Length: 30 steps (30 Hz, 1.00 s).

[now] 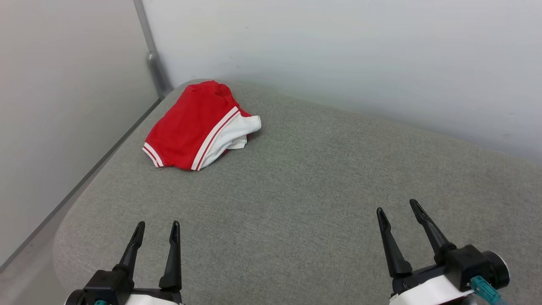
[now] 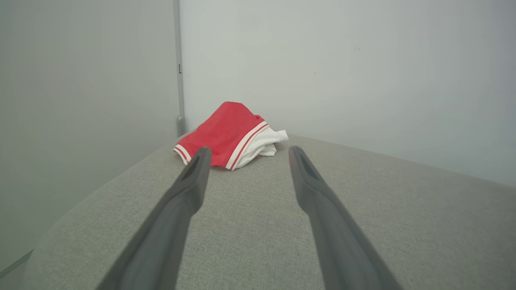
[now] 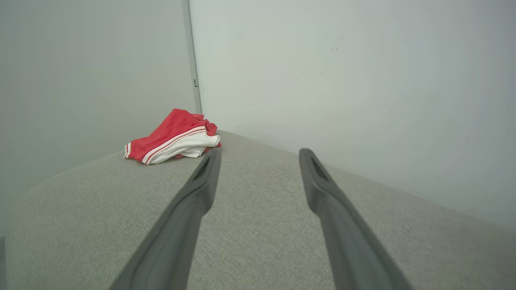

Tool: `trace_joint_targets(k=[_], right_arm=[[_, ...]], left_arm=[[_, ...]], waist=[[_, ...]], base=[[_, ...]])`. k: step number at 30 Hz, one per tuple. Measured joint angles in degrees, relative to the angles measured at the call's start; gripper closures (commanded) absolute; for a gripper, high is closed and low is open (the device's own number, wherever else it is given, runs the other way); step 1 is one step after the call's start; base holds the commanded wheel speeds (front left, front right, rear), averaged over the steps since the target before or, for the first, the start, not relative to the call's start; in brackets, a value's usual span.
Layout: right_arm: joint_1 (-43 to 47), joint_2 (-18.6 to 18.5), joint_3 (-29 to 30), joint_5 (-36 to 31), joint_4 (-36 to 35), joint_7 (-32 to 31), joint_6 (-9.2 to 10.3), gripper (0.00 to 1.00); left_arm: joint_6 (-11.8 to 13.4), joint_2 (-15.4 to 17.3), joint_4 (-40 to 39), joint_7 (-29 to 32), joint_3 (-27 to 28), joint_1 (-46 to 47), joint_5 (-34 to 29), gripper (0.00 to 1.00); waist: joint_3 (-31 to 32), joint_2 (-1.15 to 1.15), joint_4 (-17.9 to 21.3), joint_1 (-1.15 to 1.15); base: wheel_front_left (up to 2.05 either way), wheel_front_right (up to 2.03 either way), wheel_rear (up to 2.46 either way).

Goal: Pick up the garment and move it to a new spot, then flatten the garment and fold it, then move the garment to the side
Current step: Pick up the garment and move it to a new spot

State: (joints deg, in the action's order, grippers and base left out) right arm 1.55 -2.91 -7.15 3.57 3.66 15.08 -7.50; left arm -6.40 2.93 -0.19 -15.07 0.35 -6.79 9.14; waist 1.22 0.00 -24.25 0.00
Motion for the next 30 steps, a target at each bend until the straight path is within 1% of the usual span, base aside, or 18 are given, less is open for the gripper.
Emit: trace_joint_targets(k=[12, 15, 18, 20, 22, 23, 24, 27, 28, 30], right_arm=[[-0.1, 0.0, -0.9, -0.3, -0.3, 0.0, 0.0, 0.0], [-0.5, 0.0, -0.7, -1.1, -0.9, 0.0, 0.0, 0.0], [-1.7, 0.0, -0.4, -2.6, -1.6, 0.0, 0.0, 0.0], [-2.7, 0.0, -0.2, -3.4, -2.2, 0.0, 0.0, 0.0], [-3.6, 0.0, -0.2, -4.5, -2.7, 0.0, 0.0, 0.0], [-4.2, 0.0, -0.2, -5.2, -3.1, 0.0, 0.0, 0.0], [-4.7, 0.0, -0.1, -5.7, -3.4, 0.0, 0.0, 0.0], [-6.3, 0.0, 0.2, -6.8, -4.2, 0.0, 0.0, 0.0], [-6.8, 0.0, 0.2, -7.0, -4.5, 0.0, 0.0, 0.0], [-7.4, 0.0, 0.4, -7.6, -5.0, 0.0, 0.0, 0.0]], left_arm=[[-0.1, 0.0, 0.5, 0.0, 1.3, -0.2, 1.3, 0.0], [-0.1, 0.0, 1.2, 0.0, 2.2, 0.6, 2.6, 0.0], [-0.2, 0.0, 1.5, 0.0, 3.5, 3.4, 2.8, 0.0], [-0.6, 0.0, 2.7, 0.0, 4.2, 5.7, 2.7, 0.0], [-0.8, 0.2, 4.9, 0.0, 5.2, 8.4, 4.6, 0.0], [-0.9, 1.1, 6.2, 0.0, 5.5, 10.2, 5.3, 0.0], [-0.9, 2.9, 7.5, 0.0, 5.4, 12.2, 5.9, 0.0], [-1.0, 10.0, 11.6, 0.8, 2.4, 19.0, 10.2, 0.0], [-1.0, 12.4, 12.8, 2.3, 1.0, 21.2, 12.2, 0.0], [-1.0, 17.9, 14.8, 7.2, -1.3, 25.8, 17.0, 0.0]], waist=[[-0.9, 0.0, 1.2, 0.0], [-2.4, 0.0, 2.0, 0.0], [-4.7, 0.0, 3.0, 0.0], [-6.6, 0.0, 3.8, 0.0], [-8.6, 0.0, 4.6, 0.0], [-9.8, 0.0, 5.1, 0.0], [-11.0, 0.0, 5.5, 0.0], [-14.6, 0.0, 7.0, 0.01], [-15.9, 0.0, 7.5, 0.01], [-18.3, 0.0, 8.5, 0.01]], base=[[0.0, 0.0, 0.0], [0.0, 0.0, 0.0], [0.0, 0.0, 0.0], [0.0, 0.0, 0.0], [0.0, 0.0, 0.0], [0.0, 0.0, 0.0], [0.0, 0.0, 0.0], [0.0, 0.0, 0.0], [0.0, 0.0, 0.0], [0.0, 0.0, 0.0]])
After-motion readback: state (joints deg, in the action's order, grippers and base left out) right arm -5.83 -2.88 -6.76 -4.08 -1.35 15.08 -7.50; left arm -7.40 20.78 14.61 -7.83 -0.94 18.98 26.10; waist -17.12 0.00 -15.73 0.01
